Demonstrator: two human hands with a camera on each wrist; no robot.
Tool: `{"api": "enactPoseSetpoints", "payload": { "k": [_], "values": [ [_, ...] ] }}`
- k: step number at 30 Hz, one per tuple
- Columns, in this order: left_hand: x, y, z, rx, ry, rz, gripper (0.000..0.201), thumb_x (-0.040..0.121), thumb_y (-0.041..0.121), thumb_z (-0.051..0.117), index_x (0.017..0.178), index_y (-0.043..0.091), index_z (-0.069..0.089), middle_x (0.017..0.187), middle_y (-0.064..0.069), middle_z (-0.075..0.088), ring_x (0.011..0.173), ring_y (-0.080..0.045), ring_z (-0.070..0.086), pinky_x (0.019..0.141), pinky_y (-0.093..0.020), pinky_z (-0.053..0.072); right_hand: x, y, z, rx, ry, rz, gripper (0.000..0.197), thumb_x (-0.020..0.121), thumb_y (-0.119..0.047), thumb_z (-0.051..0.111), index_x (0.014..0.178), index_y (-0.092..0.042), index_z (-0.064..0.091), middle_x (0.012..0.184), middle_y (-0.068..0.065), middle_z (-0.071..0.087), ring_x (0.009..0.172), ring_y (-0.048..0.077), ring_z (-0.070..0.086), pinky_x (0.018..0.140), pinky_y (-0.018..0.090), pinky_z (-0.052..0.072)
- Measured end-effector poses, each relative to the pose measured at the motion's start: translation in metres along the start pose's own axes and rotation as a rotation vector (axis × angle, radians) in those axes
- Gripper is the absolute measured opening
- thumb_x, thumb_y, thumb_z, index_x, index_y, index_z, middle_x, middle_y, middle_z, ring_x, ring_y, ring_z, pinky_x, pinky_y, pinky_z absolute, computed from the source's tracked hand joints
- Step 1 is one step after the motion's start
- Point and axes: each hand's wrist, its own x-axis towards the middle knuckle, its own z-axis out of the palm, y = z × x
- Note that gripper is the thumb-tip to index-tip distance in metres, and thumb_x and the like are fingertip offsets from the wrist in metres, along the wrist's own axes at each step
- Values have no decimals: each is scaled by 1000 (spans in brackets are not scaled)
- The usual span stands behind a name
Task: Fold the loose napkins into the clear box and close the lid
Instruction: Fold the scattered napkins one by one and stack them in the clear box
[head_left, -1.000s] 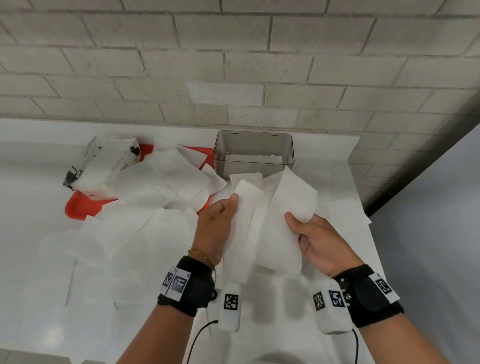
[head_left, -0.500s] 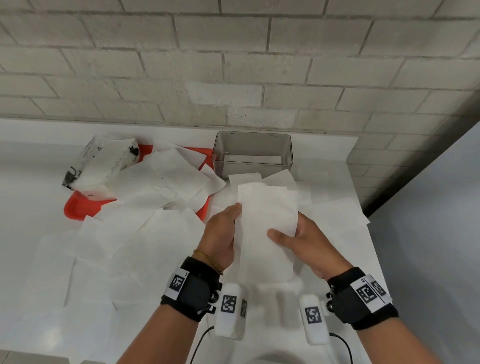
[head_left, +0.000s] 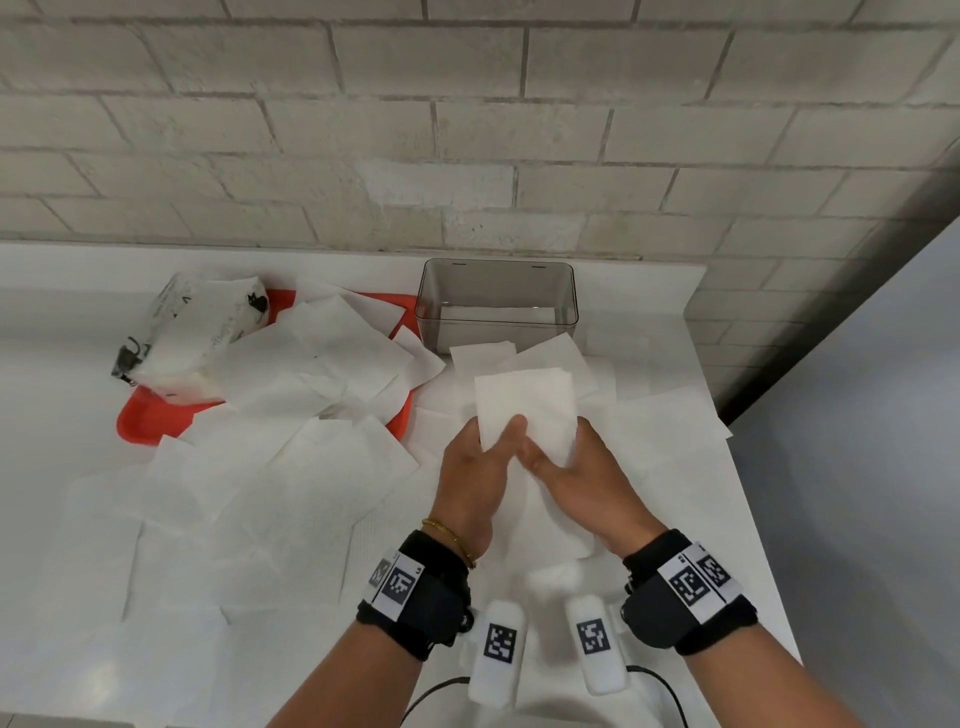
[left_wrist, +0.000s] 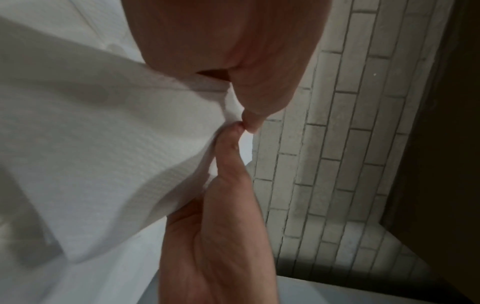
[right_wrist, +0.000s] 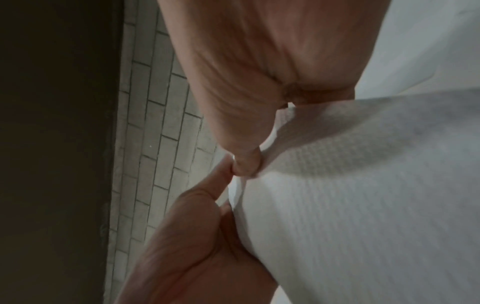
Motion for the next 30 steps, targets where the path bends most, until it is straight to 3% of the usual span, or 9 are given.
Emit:
{"api": "enactPoseSetpoints", "payload": {
  "k": [3,6,9,11,14,17,21,24,30],
  "values": [
    [5,-2,-4,-189,-31,-57,26,103,28,62,125,17,71,119,-6,77,114,-28,72,104,-53,55,-4,-8,-12,32,-121,66,48,83,-55,81,125,-41,64,117,-20,74,107,-1,70,95,32,57],
    [10,-1,-13,-389,-168,-100,40,103,29,60,139,11,61,135,-16,68,126,-36,64,110,-56,48,-9,-3,-34,167,-284,174,43,82,-27,88,122,-22,74,117,-4,78,110,16,74,99,40,58],
    [14,-2,-26,-380,-151,-37,37,98,17,66,133,6,65,132,-15,70,125,-33,66,106,-50,51,-9,12,-51,256,-163,194,36,77,-18,90,110,-11,79,111,9,79,106,30,75,101,50,57],
    [18,-6,-37,-300,-102,8,30,90,6,74,119,1,71,124,-17,74,120,-35,69,101,-49,54,-10,22,-60,326,-12,178,34,73,-16,92,103,-8,79,108,13,79,106,35,75,98,47,58],
    [19,-12,-50,-33,-78,97,28,80,1,84,106,2,74,108,-14,78,103,-35,74,91,-44,61,-12,34,-67,423,125,125,29,71,-13,91,96,-9,78,110,14,78,104,29,73,89,36,53],
    [24,-23,-56,255,-91,200,25,75,4,90,94,11,76,89,2,78,82,-14,73,75,-30,60,-13,45,-61,405,131,106,25,66,-16,93,88,-14,80,106,9,78,101,24,72,90,33,52],
    [29,-35,-58,560,-115,212,33,69,21,95,96,32,80,95,13,78,90,-15,73,83,-36,62,-18,57,-51,378,64,117,36,68,-7,93,102,-15,81,109,8,79,107,30,74,97,40,57],
    [26,-39,-57,494,-145,178,33,69,13,94,96,30,83,99,10,79,95,-16,74,89,-36,62,-20,63,-47,334,37,116,41,69,-7,94,106,-19,81,109,6,80,107,29,74,99,41,58],
    [24,-35,-51,330,-154,149,24,71,6,92,91,17,84,95,-1,81,95,-20,76,88,-32,59,-18,51,-47,306,0,42,24,74,-8,91,96,-15,84,105,1,81,107,17,74,101,32,52]
  ]
}}
